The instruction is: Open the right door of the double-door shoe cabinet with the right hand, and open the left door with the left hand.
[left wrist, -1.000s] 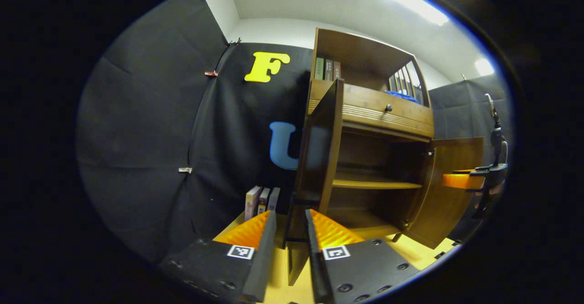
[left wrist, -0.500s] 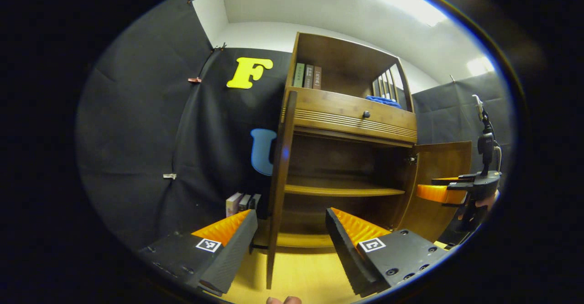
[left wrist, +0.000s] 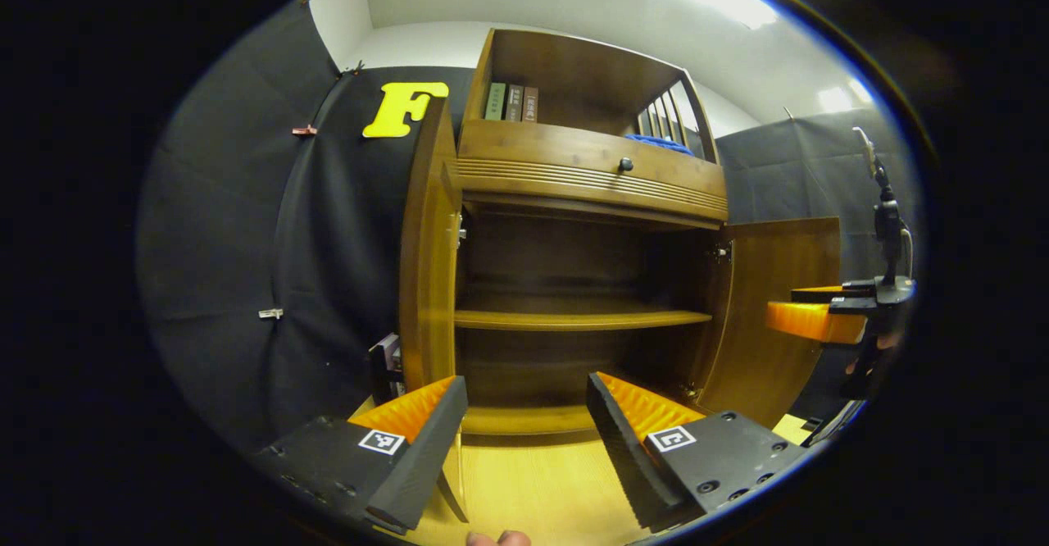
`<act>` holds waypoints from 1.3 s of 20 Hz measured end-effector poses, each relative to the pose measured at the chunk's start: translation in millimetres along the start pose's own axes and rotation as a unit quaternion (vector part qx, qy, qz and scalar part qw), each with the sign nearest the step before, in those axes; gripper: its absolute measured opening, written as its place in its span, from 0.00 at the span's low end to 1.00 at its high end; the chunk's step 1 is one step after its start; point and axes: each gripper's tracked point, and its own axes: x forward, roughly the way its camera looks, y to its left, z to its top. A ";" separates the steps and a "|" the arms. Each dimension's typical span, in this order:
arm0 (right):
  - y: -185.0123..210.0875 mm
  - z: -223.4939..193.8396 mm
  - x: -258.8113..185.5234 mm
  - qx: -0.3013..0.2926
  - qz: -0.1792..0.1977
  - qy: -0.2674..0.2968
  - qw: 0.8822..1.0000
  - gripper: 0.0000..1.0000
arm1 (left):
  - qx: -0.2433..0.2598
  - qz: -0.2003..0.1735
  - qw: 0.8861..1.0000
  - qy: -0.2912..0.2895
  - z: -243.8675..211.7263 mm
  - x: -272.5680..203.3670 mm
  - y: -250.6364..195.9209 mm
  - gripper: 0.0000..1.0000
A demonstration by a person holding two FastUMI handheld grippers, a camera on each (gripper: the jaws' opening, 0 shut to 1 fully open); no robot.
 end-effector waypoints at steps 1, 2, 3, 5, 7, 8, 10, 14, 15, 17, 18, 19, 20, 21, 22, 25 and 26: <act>-3.9 0.0 -0.3 -0.002 -0.005 -0.001 1.000 1.00 | 0.007 0.003 1.000 -0.001 0.6 1.9 2.3 0.92; -6.6 -1.0 -0.6 -0.002 -0.008 0.000 1.000 0.95 | 0.012 0.008 1.000 -0.002 0.8 3.9 4.5 0.92; -8.8 -2.0 -0.8 0.001 -0.011 0.001 1.000 0.98 | 0.013 0.013 1.000 -0.004 0.1 5.6 6.0 0.92; -12.2 -2.3 0.2 0.008 -0.016 0.002 1.000 0.98 | 0.009 0.012 1.000 -0.005 0.3 9.5 2.0 0.92; -14.1 -2.5 1.4 0.010 -0.019 0.002 1.000 0.98 | 0.017 0.011 1.000 -0.003 1.6 15.7 0.4 0.93; -14.9 -2.9 1.6 0.010 -0.020 0.003 1.000 0.96 | 0.018 0.011 1.000 -0.002 2.0 17.7 -0.1 0.93; -16.9 -3.0 4.1 0.010 -0.021 0.003 1.000 0.98 | 0.013 0.012 1.000 -0.003 3.2 20.7 -1.1 0.94; -17.8 -2.4 6.9 0.011 -0.020 0.003 1.000 0.98 | 0.005 0.015 1.000 -0.011 12.5 26.9 -3.8 0.93; -18.3 -2.5 7.4 0.011 -0.020 0.003 1.000 0.98 | 0.005 0.014 1.000 -0.012 12.9 28.2 -4.9 0.93; -18.9 -2.8 7.1 0.014 -0.019 0.003 1.000 0.98 | 0.004 0.013 1.000 -0.008 10.8 29.7 -5.8 0.93; -19.6 -2.0 7.1 0.014 -0.020 0.003 1.000 0.99 | 0.003 0.014 1.000 -0.006 10.3 30.0 -5.6 0.93; -20.8 -2.4 6.3 0.013 -0.021 0.003 1.000 0.98 | 0.001 0.015 1.000 -0.005 9.3 30.5 -4.8 0.93; -21.5 -2.5 5.5 0.012 -0.021 0.002 1.000 0.98 | -0.002 0.016 1.000 -0.004 9.2 30.7 -4.9 0.93; -22.7 -2.5 5.1 0.011 -0.022 0.002 1.000 0.98 | -0.003 0.017 1.000 -0.003 8.4 29.4 -4.9 0.93; -23.6 -2.3 3.9 0.012 -0.022 0.001 1.000 0.98 | -0.004 0.017 1.000 -0.003 8.7 28.9 -4.4 0.94; -26.2 -2.4 1.9 0.016 -0.024 0.002 1.000 0.98 | -0.002 0.017 1.000 -0.003 10.7 27.7 -6.6 0.94; -26.7 -1.4 0.3 0.016 -0.025 0.001 1.000 0.98 | -0.001 0.016 1.000 -0.005 12.0 27.2 -7.6 0.95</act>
